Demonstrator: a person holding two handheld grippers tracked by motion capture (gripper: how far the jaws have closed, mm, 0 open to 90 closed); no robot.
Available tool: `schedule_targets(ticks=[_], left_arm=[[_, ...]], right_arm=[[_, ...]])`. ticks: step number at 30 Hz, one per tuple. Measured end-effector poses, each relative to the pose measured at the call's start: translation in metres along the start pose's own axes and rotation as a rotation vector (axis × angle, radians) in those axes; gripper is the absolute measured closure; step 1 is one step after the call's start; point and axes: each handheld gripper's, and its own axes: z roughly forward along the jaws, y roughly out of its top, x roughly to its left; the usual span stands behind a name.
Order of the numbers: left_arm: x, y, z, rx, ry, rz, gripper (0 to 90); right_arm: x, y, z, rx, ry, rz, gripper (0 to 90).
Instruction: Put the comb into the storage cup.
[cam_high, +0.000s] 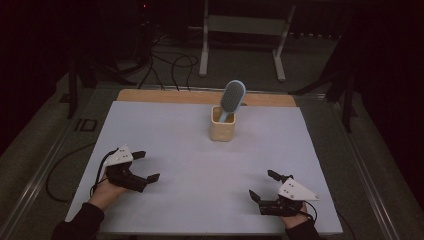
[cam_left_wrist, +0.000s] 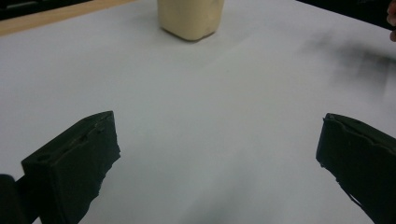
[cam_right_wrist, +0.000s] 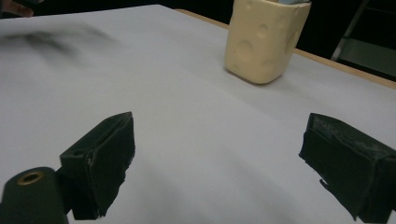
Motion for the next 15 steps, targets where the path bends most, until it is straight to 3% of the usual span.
schedule_targets(ticks=[15], left_arm=[[-0.011, -0.041, -0.021, 0.019, 0.06, -0.016, 0.0]], right_arm=[[0.0, 0.0, 0.0, -0.001, -0.002, -0.003, 9.5]])
